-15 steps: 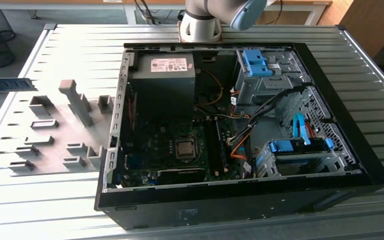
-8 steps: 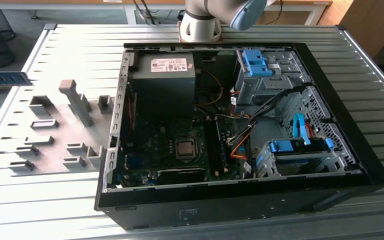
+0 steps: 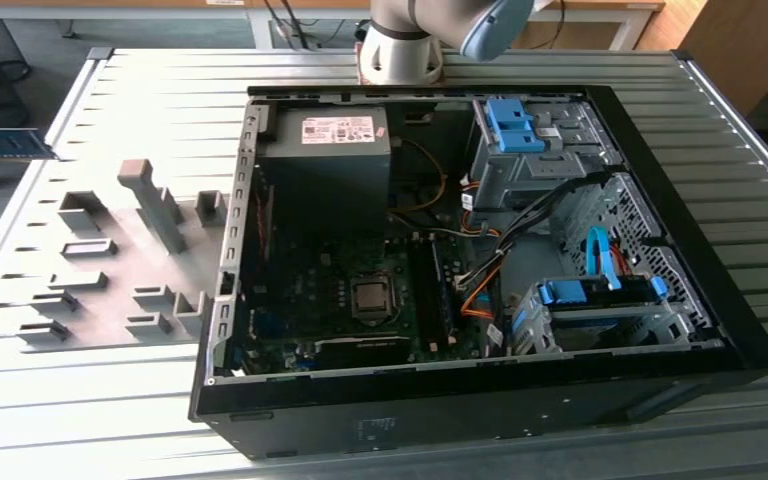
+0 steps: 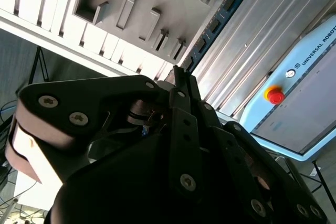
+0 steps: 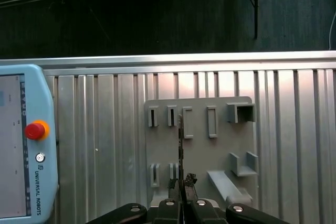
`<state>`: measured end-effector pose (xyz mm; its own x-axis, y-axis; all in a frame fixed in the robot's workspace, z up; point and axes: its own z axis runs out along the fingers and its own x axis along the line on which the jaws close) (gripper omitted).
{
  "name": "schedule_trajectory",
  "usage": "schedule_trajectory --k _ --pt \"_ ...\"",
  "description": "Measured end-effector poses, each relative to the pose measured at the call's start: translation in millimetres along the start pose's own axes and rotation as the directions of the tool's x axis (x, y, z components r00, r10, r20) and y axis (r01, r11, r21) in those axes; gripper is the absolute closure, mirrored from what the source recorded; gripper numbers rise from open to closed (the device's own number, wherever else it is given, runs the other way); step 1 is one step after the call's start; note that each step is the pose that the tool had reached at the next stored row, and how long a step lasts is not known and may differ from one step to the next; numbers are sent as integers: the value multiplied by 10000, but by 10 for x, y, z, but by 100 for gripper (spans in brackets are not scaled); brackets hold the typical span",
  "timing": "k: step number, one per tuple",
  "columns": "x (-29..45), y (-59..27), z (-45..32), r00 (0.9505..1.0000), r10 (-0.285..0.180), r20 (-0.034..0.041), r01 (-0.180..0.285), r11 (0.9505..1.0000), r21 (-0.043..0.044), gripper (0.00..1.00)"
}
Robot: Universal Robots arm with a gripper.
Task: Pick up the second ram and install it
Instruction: 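Pick up the second ram and move it above second insertion slot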
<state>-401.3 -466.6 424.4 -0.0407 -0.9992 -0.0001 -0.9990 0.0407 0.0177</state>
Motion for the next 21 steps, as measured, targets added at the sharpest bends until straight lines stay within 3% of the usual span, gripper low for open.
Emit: schedule_trajectory --k 6,13,21 --pt "-2 2 -90 10000 2 -6 -2 10000 -2 86" --pt "-4 -8 -95 10000 3 -9 -3 10000 -3 86" --pt "-7 -119 -94 10000 3 -6 -3 10000 0 86"
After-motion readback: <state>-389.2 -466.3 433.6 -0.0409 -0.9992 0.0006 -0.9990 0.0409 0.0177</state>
